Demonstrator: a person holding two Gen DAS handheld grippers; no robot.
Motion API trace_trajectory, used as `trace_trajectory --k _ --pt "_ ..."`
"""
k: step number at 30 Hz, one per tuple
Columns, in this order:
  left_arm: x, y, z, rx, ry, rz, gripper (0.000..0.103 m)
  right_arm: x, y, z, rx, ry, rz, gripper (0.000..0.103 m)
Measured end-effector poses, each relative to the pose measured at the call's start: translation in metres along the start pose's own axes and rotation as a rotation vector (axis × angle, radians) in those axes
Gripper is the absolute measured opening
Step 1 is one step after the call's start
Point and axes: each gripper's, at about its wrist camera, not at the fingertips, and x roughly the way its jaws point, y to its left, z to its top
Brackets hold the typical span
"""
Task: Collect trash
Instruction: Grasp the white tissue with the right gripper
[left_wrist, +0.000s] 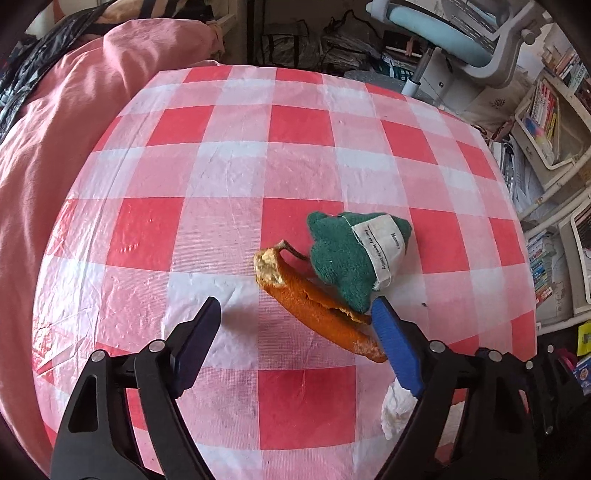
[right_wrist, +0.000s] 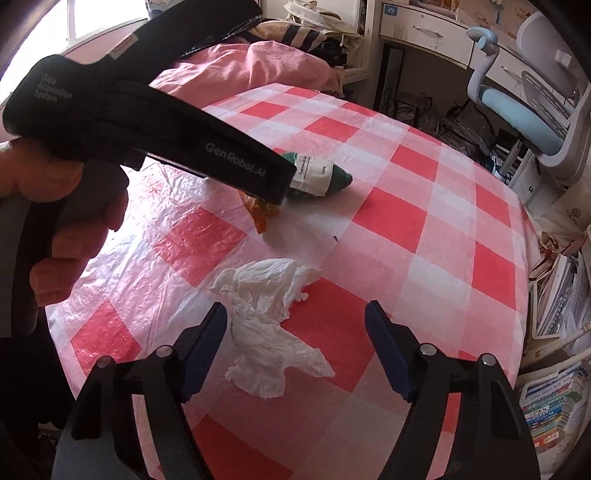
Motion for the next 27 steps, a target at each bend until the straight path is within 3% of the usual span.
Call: trace_trajectory --k 1,3,5,6,8,14,18,23,25,26,27 --pt "-0.003 0.000 -0.001 0.021 -0.006 -0.016 0.071 0.002 0.001 -0.001 -0.006 0.011 0.006 0.066" --pt "-0.009 0.003 -0.005 0.058 -0.012 -0.046 0.055 0.001 0.003 -0.002 -0.008 0.013 0.014 0.061" --pt "-0.013 0.010 -0.010 0.073 -0.008 -0.078 0.043 -0.001 0.006 -0.004 -0.013 0.016 0.021 0.044" --pt "-0.015 0.014 -0.013 0.084 -0.004 -0.095 0.036 -0.003 0.007 -0.004 -0.013 0.017 0.024 0.040" --pt "-0.018 0.019 -0.020 0.118 0.013 -0.112 0.031 -0.005 0.010 -0.006 -0.019 0.022 0.029 0.033" --pt "-0.027 0.029 -0.028 0.166 0.017 -0.105 0.033 -0.011 0.018 -0.010 -0.043 0.023 0.022 0.030" --pt "-0.035 0.024 -0.021 0.163 -0.026 -0.081 0.056 -0.008 0.020 -0.008 -0.050 0.028 0.020 0.030" --pt "-0.022 0.015 -0.011 0.168 -0.063 0.020 0.059 -0.005 0.017 -0.006 -0.041 0.024 0.032 0.030" --pt "-0.014 0.014 -0.009 0.161 -0.043 -0.002 0.043 -0.004 0.017 -0.004 -0.044 0.025 0.040 0.030" --pt "-0.012 0.013 -0.008 0.164 -0.029 -0.019 0.023 -0.004 0.016 -0.003 -0.044 0.025 0.045 0.026" --pt "-0.013 0.011 -0.009 0.171 -0.025 -0.034 0.019 -0.003 0.016 -0.003 -0.043 0.024 0.052 0.022"
